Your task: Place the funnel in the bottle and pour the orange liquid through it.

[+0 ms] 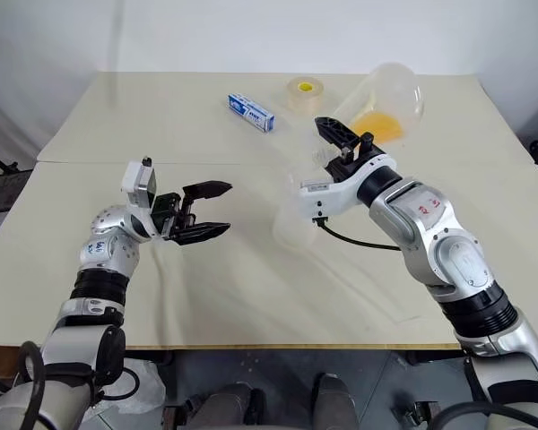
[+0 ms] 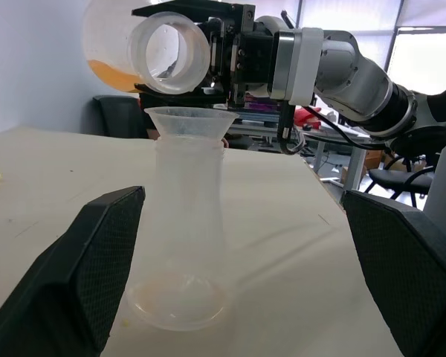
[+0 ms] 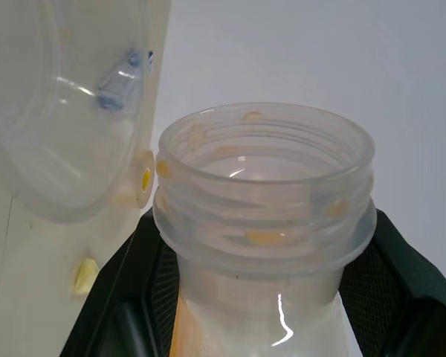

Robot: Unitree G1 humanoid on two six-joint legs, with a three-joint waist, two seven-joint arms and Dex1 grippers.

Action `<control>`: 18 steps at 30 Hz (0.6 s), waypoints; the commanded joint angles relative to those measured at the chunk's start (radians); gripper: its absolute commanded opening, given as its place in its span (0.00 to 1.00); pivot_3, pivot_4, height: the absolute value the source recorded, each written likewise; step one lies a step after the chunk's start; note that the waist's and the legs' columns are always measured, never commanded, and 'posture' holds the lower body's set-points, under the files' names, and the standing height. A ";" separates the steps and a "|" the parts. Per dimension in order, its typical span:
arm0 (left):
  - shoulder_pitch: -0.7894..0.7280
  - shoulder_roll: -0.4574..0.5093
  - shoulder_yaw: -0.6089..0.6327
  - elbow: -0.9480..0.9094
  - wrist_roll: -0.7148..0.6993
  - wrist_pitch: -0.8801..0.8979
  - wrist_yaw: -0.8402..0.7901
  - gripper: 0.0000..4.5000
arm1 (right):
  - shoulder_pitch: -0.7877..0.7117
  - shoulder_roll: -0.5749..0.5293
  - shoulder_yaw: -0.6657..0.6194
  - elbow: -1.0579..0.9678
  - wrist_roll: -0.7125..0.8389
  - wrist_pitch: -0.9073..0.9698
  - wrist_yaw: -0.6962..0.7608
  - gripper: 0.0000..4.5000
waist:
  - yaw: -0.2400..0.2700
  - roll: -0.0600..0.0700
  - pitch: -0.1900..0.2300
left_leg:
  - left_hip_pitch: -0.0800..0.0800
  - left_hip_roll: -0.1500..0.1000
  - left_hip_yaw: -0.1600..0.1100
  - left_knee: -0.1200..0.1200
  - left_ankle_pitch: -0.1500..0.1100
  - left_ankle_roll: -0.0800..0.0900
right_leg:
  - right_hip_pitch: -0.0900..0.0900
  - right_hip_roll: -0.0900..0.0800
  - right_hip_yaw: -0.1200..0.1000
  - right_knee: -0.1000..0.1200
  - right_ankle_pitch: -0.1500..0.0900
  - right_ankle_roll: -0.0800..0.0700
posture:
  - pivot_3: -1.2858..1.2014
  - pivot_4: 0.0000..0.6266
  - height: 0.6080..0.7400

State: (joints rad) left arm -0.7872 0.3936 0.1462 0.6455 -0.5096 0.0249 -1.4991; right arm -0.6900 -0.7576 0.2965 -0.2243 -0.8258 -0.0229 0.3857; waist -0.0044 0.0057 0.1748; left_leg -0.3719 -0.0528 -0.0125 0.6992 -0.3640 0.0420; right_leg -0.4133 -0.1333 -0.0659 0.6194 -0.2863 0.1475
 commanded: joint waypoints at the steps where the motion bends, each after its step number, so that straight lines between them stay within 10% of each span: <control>1: -0.034 -0.002 0.013 -0.003 -0.015 -0.002 -0.010 1.00 | -0.040 -0.029 -0.056 -0.009 -0.036 -0.044 -0.041 0.55 | 0.000 0.000 0.000 | 0.000 0.000 0.000 0.000 0.000 0.000 | 0.000 0.000 0.000 0.000 0.000 0.000 | 0.52 0.24 1.00; 18: -0.045 -0.002 0.014 0.012 -0.014 -0.006 -0.015 1.00 | -0.060 -0.038 -0.070 0.021 -0.066 -0.118 -0.052 0.55 | 0.000 0.000 0.000 | 0.000 0.000 0.000 0.000 0.000 0.000 | 0.000 0.000 0.000 0.000 0.000 0.000 | 0.52 0.24 1.00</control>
State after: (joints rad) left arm -0.8076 0.3928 0.1464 0.6690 -0.5097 0.0247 -1.4993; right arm -0.7307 -0.7759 0.2931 -0.1862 -0.8846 -0.1341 0.3545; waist -0.0047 0.0057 0.1749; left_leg -0.3719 -0.0527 -0.0125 0.6992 -0.3640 0.0419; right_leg -0.4133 -0.1332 -0.0659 0.6194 -0.2863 0.1475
